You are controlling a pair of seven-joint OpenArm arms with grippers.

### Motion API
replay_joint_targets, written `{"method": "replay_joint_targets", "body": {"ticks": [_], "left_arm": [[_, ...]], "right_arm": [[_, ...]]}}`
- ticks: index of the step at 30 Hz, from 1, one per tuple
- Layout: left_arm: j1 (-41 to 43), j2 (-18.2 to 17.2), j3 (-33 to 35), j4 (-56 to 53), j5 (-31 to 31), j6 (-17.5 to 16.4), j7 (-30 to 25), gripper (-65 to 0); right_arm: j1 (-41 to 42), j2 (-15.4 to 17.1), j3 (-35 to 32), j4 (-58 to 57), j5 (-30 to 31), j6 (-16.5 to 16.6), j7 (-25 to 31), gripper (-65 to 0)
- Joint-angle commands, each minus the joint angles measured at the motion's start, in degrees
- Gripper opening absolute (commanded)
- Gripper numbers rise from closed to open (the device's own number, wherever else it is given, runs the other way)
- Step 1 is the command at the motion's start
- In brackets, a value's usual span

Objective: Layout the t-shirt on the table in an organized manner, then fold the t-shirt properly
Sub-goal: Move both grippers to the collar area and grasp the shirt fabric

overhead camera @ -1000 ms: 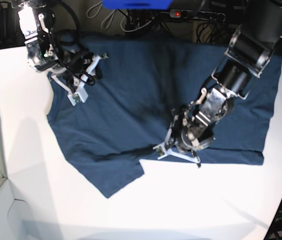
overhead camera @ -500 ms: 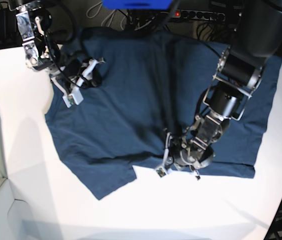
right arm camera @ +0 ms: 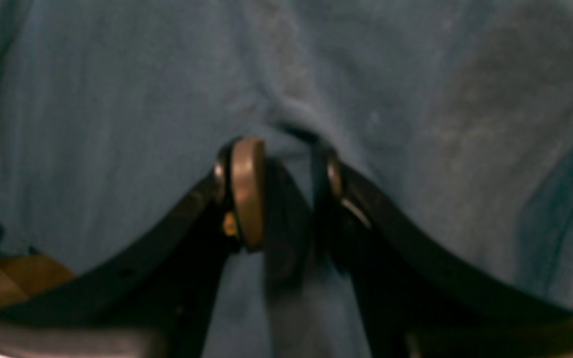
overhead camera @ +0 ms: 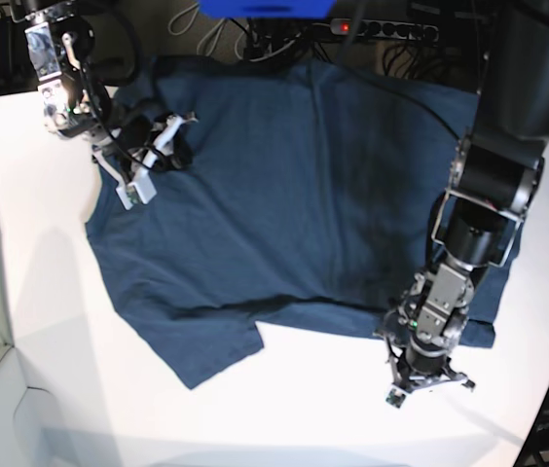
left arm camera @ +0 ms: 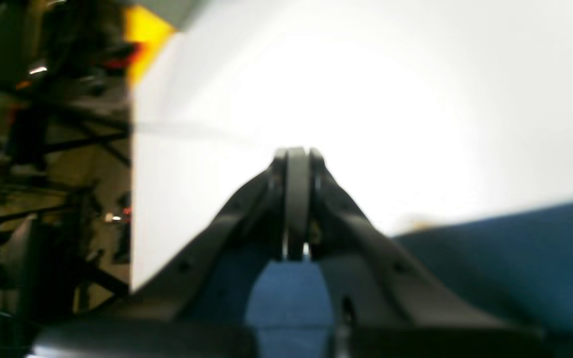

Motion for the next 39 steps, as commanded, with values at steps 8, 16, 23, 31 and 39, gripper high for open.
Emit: {"method": "replay_joint_targets", "body": {"ticks": [8,16,23,31,39], "left_arm": [[3.4,0.5,-4.1,14.7,0.5,1.3,8.9,-65.0],[19.1,-4.0,-4.3,44.7,0.7,-4.9,24.3,-65.0],[33.0,-10.2,-4.4,60.9,0.7,-7.1,33.4,-65.0],[43.2,-12.6,-11.3,62.1,0.5,-7.2,33.7,-65.0],[51.6,-12.6,-14.0,62.2,0.7,-11.1,34.0,-65.0]], "right_arm": [[-0.7,0.4,0.0,2.1,-2.8,-1.8,-4.5,-47.7],[0.8,0.3,0.1,13.7,-2.8,-1.8,-4.8,-47.7],[3.6,-3.3,-0.2,16.5,-2.8,-1.8,-5.0,-47.7],[5.8,-11.6,-0.6,15.9,-2.8,-1.8,-5.0,-47.7],[9.9,-15.2,-7.4,8.8,-2.8,-1.8,-4.5,-47.7]]}}
